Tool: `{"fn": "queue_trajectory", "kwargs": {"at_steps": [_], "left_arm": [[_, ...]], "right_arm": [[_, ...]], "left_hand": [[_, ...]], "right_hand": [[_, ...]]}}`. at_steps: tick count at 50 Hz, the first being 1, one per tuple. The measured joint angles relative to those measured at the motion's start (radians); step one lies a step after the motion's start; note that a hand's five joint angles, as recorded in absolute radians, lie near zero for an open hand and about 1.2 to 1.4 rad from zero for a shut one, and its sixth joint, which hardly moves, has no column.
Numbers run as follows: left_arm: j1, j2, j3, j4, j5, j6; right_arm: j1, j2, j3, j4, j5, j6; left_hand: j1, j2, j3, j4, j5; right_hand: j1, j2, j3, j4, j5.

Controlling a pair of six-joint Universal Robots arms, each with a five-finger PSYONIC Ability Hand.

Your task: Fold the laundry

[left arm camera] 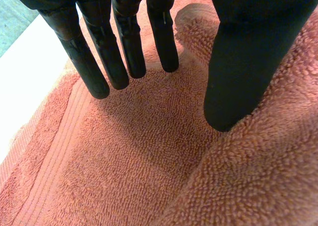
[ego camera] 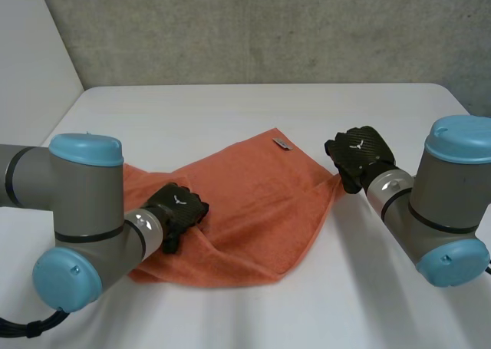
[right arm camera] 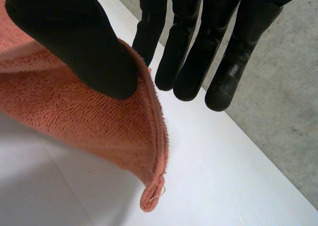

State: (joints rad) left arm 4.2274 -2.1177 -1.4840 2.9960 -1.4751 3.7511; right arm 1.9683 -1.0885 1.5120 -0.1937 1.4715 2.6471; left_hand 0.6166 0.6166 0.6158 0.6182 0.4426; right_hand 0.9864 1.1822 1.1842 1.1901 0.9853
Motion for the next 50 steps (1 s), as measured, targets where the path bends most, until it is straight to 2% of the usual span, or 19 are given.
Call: {"fn": "queue_trajectory", "kwargs": {"at_steps": [5, 8, 11, 12, 18, 23, 30, 36, 38, 40, 42, 43, 50], "left_arm": [[-0.007, 0.015, -0.012, 0.000, -0.002, -0.002], [-0.010, 0.025, -0.016, 0.010, -0.003, -0.005], [-0.011, 0.030, -0.014, 0.029, -0.004, -0.006], [-0.011, 0.032, -0.008, 0.056, -0.005, -0.007], [-0.008, 0.030, 0.060, 0.203, -0.012, -0.008], [0.004, 0.027, 0.202, 0.376, -0.036, -0.008], [0.037, 0.065, 0.399, 0.642, -0.118, -0.009], [0.041, 0.117, 0.349, 0.743, -0.108, -0.022], [0.039, 0.134, 0.276, 0.750, -0.092, -0.046], [0.037, 0.145, 0.213, 0.749, -0.079, -0.074], [0.037, 0.145, 0.213, 0.749, -0.079, -0.074], [0.036, 0.153, 0.131, 0.744, -0.062, -0.120], [0.029, 0.123, -0.051, 0.700, -0.016, -0.325]], "right_arm": [[0.000, 0.011, -0.016, -0.001, 0.000, -0.005], [0.000, 0.020, -0.030, -0.001, 0.000, -0.006], [0.000, 0.026, -0.044, -0.001, 0.000, -0.006], [0.000, 0.030, -0.059, -0.002, 0.000, -0.006], [0.002, 0.038, -0.148, -0.006, 0.006, 0.000], [0.004, 0.037, -0.332, -0.037, 0.029, 0.026], [0.005, 0.015, -0.577, -0.177, 0.123, 0.110], [0.005, -0.006, -0.608, -0.190, 0.151, 0.137], [0.006, -0.013, -0.568, -0.174, 0.148, 0.139], [0.007, -0.027, -0.501, -0.159, 0.139, 0.138], [0.007, -0.027, -0.501, -0.159, 0.139, 0.138], [0.009, -0.048, -0.427, -0.149, 0.125, 0.137], [0.010, -0.116, -0.288, -0.137, 0.088, 0.132]], "left_hand": [[0.088, 0.077, 0.078, 0.076, 0.075], [0.460, 0.440, 0.431, 0.430, 0.434], [0.474, 0.481, 0.481, 0.480, 0.478], [0.545, 0.553, 0.548, 0.546, 0.546], [0.560, 0.594, 0.593, 0.591, 0.580], [0.565, 0.599, 0.598, 0.596, 0.585], [0.566, 0.601, 0.599, 0.599, 0.585], [0.566, 0.601, 0.599, 0.599, 0.585], [0.523, 0.505, 0.506, 0.502, 0.535], [0.246, 0.284, 0.289, 0.285, 0.284], [0.246, 0.284, 0.289, 0.285, 0.284], [0.015, 0.029, 0.030, 0.027, 0.025], [-0.157, -0.168, -0.167, -0.173, -0.172]], "right_hand": [[0.000, 0.000, 0.000, 0.000, 0.000], [0.000, 0.000, 0.000, 0.000, 0.000], [0.000, 0.000, 0.001, 0.000, 0.000], [0.000, 0.000, 0.002, 0.000, 0.000], [0.000, 0.001, 0.004, 0.000, 0.000], [0.000, 0.005, 0.005, 0.005, 0.000], [0.000, 0.005, 0.005, 0.005, 0.000], [0.000, 0.005, 0.005, 0.005, 0.000], [0.000, 0.005, 0.005, 0.005, 0.000], [0.000, 0.005, 0.005, 0.005, 0.000], [0.000, 0.005, 0.005, 0.005, 0.000], [0.000, 0.005, 0.005, 0.005, 0.000], [0.000, 0.005, 0.005, 0.005, 0.000]]}}
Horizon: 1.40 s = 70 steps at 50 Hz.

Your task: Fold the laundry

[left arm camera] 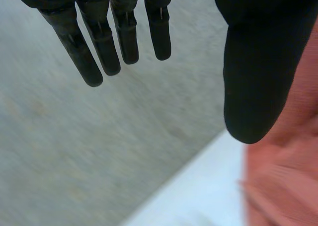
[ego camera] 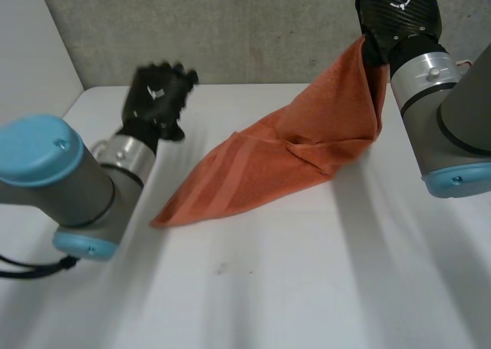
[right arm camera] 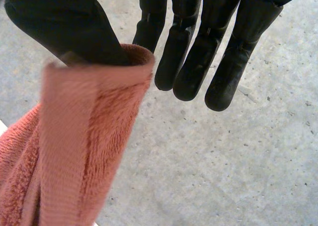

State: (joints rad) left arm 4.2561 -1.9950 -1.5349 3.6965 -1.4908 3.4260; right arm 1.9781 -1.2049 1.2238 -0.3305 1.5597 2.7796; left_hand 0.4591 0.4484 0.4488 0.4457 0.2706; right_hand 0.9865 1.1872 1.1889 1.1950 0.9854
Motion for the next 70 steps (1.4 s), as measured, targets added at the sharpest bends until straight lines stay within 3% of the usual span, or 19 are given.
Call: {"fn": "queue_trajectory", "kwargs": {"at_steps": [9, 15, 22, 41, 45, 46, 47, 52, 60, 66, 70], "left_arm": [[-0.051, -0.056, -0.006, -0.067, 0.048, -0.253], [-0.091, -0.087, 0.043, -0.077, 0.077, -0.359], [-0.135, -0.130, 0.091, -0.082, 0.084, -0.405], [-0.197, -0.231, 0.120, -0.083, 0.115, -0.395], [-0.200, -0.247, 0.123, -0.079, 0.113, -0.395], [-0.200, -0.251, 0.124, -0.078, 0.111, -0.395], [-0.200, -0.259, 0.128, -0.077, 0.103, -0.395], [-0.196, -0.261, 0.135, -0.080, 0.035, -0.386], [-0.122, -0.095, 0.058, -0.116, -0.119, -0.327], [-0.043, 0.067, -0.046, -0.132, -0.142, -0.249], [-0.001, 0.182, -0.136, -0.146, -0.140, -0.137]], "right_arm": [[0.003, -0.119, 0.009, 0.078, -0.010, 0.000], [0.015, -0.216, -0.010, 0.155, -0.034, 0.002], [0.029, -0.306, -0.040, 0.209, -0.045, 0.002], [0.052, -0.398, -0.078, 0.277, -0.045, -0.002], [0.049, -0.396, -0.080, 0.281, -0.042, -0.002], [0.047, -0.396, -0.080, 0.282, -0.041, -0.002], [0.045, -0.395, -0.081, 0.282, -0.040, -0.001], [0.034, -0.383, -0.083, 0.282, -0.039, -0.001], [-0.024, -0.304, -0.070, 0.314, -0.041, -0.042], [-0.062, -0.240, -0.026, 0.381, -0.046, -0.105], [-0.068, -0.182, 0.035, 0.457, -0.052, -0.182]], "left_hand": [[-0.033, -0.031, -0.030, -0.030, -0.031], [0.006, 0.019, 0.018, 0.020, 0.021], [0.048, 0.060, 0.060, 0.064, 0.066], [0.057, 0.071, 0.071, 0.073, 0.076], [0.465, 0.455, 0.439, 0.443, 0.446], [0.465, 0.455, 0.439, 0.443, 0.446], [0.619, 0.629, 0.617, 0.623, 0.622], [0.693, 0.750, 0.747, 0.753, 0.736], [0.705, 0.766, 0.762, 0.769, 0.745], [0.707, 0.767, 0.764, 0.771, 0.750], [0.707, 0.767, 0.764, 0.771, 0.750]], "right_hand": [[0.000, 0.000, 0.000, 0.000, 0.000], [0.000, 0.000, 0.000, 0.000, 0.000], [0.000, 0.000, 0.000, 0.000, 0.000], [0.000, -0.001, 0.000, 0.000, 0.000], [0.000, -0.001, 0.000, 0.000, 0.000], [0.000, -0.001, 0.000, 0.000, 0.000], [0.000, -0.001, 0.000, 0.000, 0.000], [0.000, -0.001, 0.000, 0.000, 0.000], [0.000, -0.001, 0.000, 0.000, 0.000], [0.000, -0.001, 0.000, 0.000, 0.000], [0.000, -0.001, 0.000, 0.000, 0.000]]}}
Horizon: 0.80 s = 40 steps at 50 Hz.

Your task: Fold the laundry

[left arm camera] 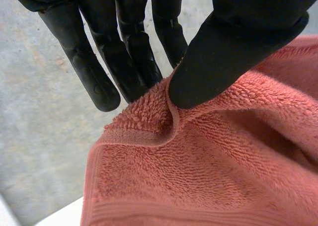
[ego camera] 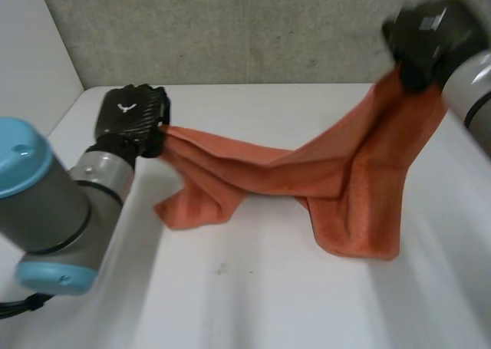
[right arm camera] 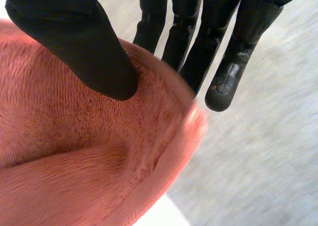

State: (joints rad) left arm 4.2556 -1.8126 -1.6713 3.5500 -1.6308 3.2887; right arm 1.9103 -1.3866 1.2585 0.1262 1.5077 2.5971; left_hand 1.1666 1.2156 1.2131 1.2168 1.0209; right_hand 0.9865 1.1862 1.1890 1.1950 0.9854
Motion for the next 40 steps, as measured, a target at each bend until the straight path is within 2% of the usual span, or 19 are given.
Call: {"fn": "queue_trajectory", "kwargs": {"at_steps": [5, 11, 16, 21, 23, 26, 27, 31, 32, 33, 34, 40], "left_arm": [[0.024, 0.055, -0.092, -0.064, 0.002, 0.168], [0.022, -0.030, -0.105, -0.125, -0.003, 0.245], [0.019, -0.199, 0.015, -0.140, -0.005, 0.273], [0.022, -0.286, 0.244, -0.110, -0.003, 0.281], [0.023, -0.291, 0.277, -0.101, -0.003, 0.281], [0.032, -0.284, 0.459, 0.014, -0.002, 0.282], [0.038, -0.264, 0.515, 0.094, -0.002, 0.283], [0.051, -0.199, 0.583, 0.309, -0.004, 0.288], [0.051, -0.199, 0.583, 0.309, -0.004, 0.288], [0.057, -0.153, 0.571, 0.419, -0.005, 0.295], [0.059, -0.124, 0.546, 0.473, -0.005, 0.299], [0.064, -0.044, 0.377, 0.537, -0.006, 0.311]], "right_arm": [[0.008, 0.088, 0.070, 0.112, -0.002, -0.128], [0.014, 0.206, 0.081, 0.186, 0.007, -0.228], [0.018, 0.342, -0.021, 0.173, 0.017, -0.260], [0.027, 0.432, -0.265, 0.051, 0.067, -0.244], [0.028, 0.437, -0.296, 0.031, 0.073, -0.240], [0.035, 0.444, -0.488, -0.155, 0.118, -0.192], [0.036, 0.432, -0.541, -0.240, 0.129, -0.169], [0.039, 0.368, -0.597, -0.445, 0.148, -0.116], [0.039, 0.368, -0.597, -0.445, 0.148, -0.116], [0.039, 0.354, -0.593, -0.474, 0.149, -0.109], [0.041, 0.288, -0.534, -0.564, 0.149, -0.087], [0.044, 0.202, -0.316, -0.606, 0.130, -0.074]], "left_hand": [[0.000, 0.000, 0.000, 0.000, 0.000], [0.000, 0.000, 0.001, 0.000, 0.000], [0.000, 0.000, 0.002, 0.000, 0.000], [0.000, 0.000, 0.002, 0.001, 0.000], [0.000, 0.000, 0.002, 0.001, 0.000], [0.000, 0.001, 0.003, 0.001, 0.000], [0.000, 0.001, 0.003, 0.001, 0.000], [0.000, 0.001, 0.003, 0.001, 0.000], [0.000, 0.001, 0.003, 0.001, 0.000], [0.000, 0.001, 0.003, 0.001, 0.002], [0.000, 0.001, 0.003, 0.001, 0.006], [0.000, 0.001, 0.003, 0.001, 0.006]], "right_hand": [[0.000, 0.000, 0.000, 0.000, 0.000], [0.000, 0.000, 0.000, 0.000, 0.000], [0.000, 0.000, 0.000, 0.000, 0.000], [0.000, 0.000, 0.000, 0.000, 0.000], [0.000, 0.000, 0.000, 0.000, 0.000], [0.000, 0.000, 0.000, 0.000, 0.000], [0.000, 0.000, 0.000, 0.000, 0.000], [0.000, 0.000, 0.000, 0.000, 0.000], [0.000, 0.000, 0.000, 0.000, 0.000], [0.000, 0.000, 0.000, 0.000, 0.000], [0.000, 0.000, 0.000, 0.000, 0.000], [0.000, 0.000, 0.000, 0.000, 0.000]]}}
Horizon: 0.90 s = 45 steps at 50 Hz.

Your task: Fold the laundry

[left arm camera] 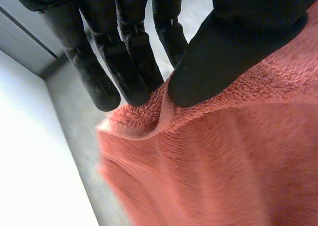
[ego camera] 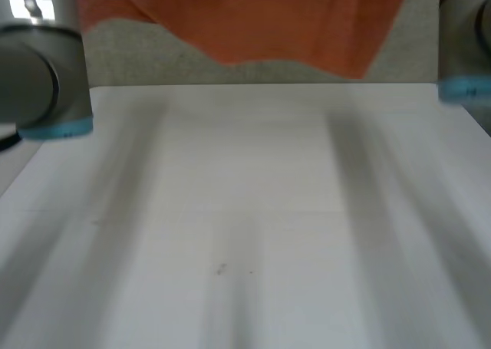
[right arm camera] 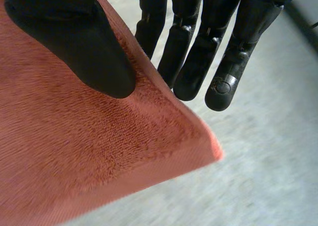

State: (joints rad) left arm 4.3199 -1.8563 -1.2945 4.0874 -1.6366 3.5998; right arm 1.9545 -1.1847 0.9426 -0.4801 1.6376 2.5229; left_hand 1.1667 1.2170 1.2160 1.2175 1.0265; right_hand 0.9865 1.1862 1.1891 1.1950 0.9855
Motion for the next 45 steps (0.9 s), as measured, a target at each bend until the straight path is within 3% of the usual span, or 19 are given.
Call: {"fn": "queue_trajectory", "kwargs": {"at_steps": [4, 7, 14, 30, 33, 35, 37, 45], "left_arm": [[0.002, 0.016, -0.096, -0.012, 0.000, 0.002], [0.011, 0.020, -0.318, -0.052, -0.001, 0.004], [0.022, -0.058, -0.519, -0.110, -0.005, 0.006], [-0.006, -0.161, -0.579, -0.481, -0.076, 0.003], [-0.011, -0.145, -0.576, -0.507, -0.079, 0.001], [-0.012, -0.130, -0.575, -0.511, -0.079, 0.000], [-0.012, -0.118, -0.576, -0.512, -0.080, -0.001], [-0.006, -0.091, -0.588, -0.516, -0.080, -0.015]], "right_arm": [[0.000, -0.019, 0.092, 0.002, -0.015, 0.001], [-0.003, -0.055, 0.332, 0.017, -0.072, 0.001], [-0.010, -0.064, 0.588, 0.053, -0.129, 0.000], [-0.029, -0.003, 0.774, 0.115, -0.137, 0.009], [-0.044, -0.007, 0.785, 0.115, -0.137, 0.034], [-0.049, -0.018, 0.787, 0.115, -0.136, 0.069], [-0.052, -0.032, 0.785, 0.118, -0.136, 0.106], [-0.051, -0.112, 0.734, 0.208, -0.135, 0.258]], "left_hand": [[0.000, 0.000, 0.000, 0.000, 0.000], [0.004, 0.000, 0.001, 0.000, 0.000], [0.004, 0.000, 0.001, 0.000, 0.000], [0.004, -0.005, -0.003, -0.005, 0.000], [-0.092, -0.153, -0.140, -0.142, -0.126], [-0.426, -0.445, -0.443, -0.447, -0.433], [-0.527, -0.566, -0.564, -0.567, -0.553], [-0.706, -0.760, -0.759, -0.764, -0.746]], "right_hand": [[0.000, 0.000, 0.000, 0.000, 0.000], [0.000, 0.000, 0.000, 0.000, 0.000], [0.000, 0.000, 0.000, 0.000, 0.000], [0.000, 0.000, 0.000, 0.000, 0.000], [0.000, 0.000, 0.000, 0.000, 0.000], [0.000, 0.000, 0.000, 0.000, 0.000], [0.000, 0.000, 0.000, 0.000, 0.000], [0.000, 0.000, 0.000, 0.000, 0.000]]}}
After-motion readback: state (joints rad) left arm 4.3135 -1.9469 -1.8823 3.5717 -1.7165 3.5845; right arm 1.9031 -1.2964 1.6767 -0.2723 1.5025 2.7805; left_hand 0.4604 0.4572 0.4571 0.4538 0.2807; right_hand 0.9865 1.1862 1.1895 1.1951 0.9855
